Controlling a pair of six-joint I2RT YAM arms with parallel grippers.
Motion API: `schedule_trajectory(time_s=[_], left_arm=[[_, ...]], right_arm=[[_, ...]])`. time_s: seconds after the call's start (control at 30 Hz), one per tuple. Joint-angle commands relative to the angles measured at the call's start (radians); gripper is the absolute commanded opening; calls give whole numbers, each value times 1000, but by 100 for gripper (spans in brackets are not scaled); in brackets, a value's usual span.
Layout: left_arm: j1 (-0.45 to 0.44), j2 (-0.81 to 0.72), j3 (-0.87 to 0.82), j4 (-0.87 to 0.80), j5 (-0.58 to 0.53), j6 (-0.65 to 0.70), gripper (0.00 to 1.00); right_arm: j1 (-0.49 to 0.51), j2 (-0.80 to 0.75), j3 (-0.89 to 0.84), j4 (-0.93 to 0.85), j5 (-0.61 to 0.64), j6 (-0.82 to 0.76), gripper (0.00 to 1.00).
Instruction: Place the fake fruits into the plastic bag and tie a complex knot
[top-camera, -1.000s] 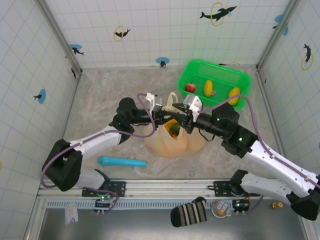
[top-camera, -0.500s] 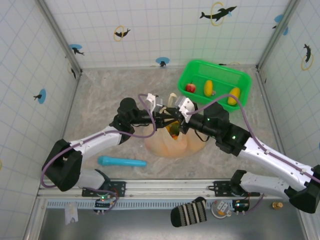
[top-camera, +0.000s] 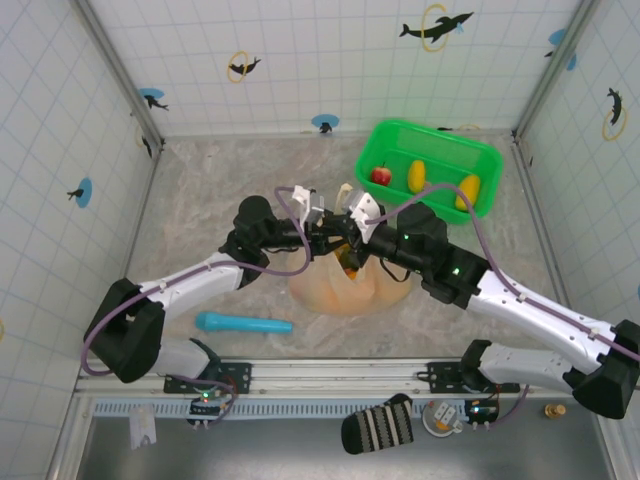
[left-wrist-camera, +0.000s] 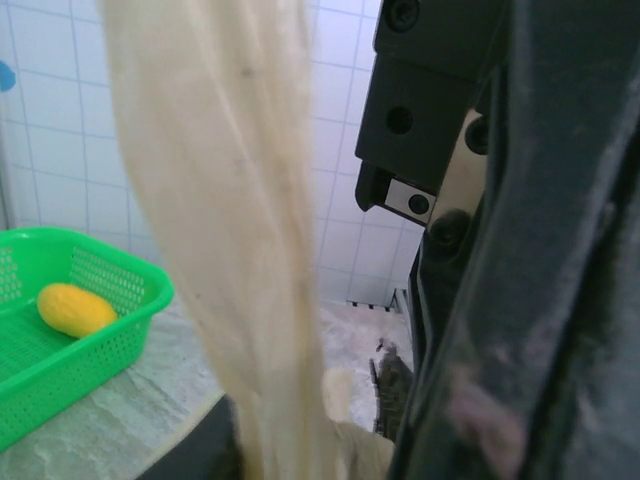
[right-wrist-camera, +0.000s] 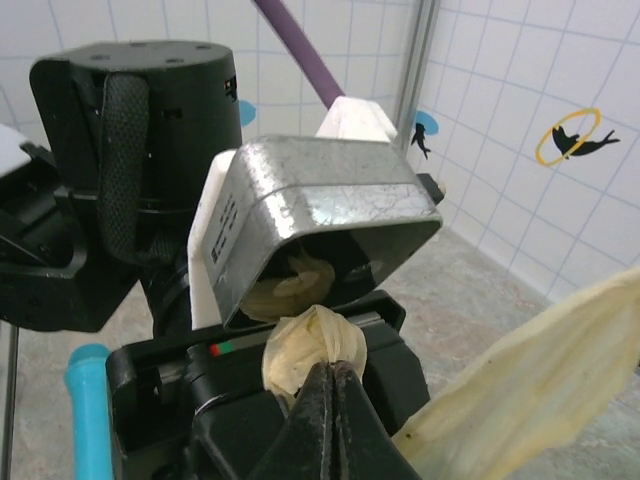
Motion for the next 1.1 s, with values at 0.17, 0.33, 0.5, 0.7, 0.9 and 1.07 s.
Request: schedule_trajectory(time_s=[0.17, 0.33, 0.5, 0.7, 0.9, 1.07], left_arm=[[-1, -30, -14, 31, 21, 27, 0], [2, -27, -12, 27, 23, 32, 0], [2, -24, -12, 25, 36, 40, 0], [0, -33, -12, 1, 37, 64, 0], [1, -40, -11, -28, 27, 86, 0], [3, -29, 2, -70, 0, 99, 0]], right_arm=[[2, -80, 35, 30, 27, 8, 44], [-52, -177, 12, 43, 20, 64, 56], [-111, -108, 113, -80, 19, 111, 62], [-162, 31, 277, -235, -1, 176, 57], [-164, 79, 333, -303, -4, 189, 25], [-166, 39, 342, -294, -9, 202, 0]])
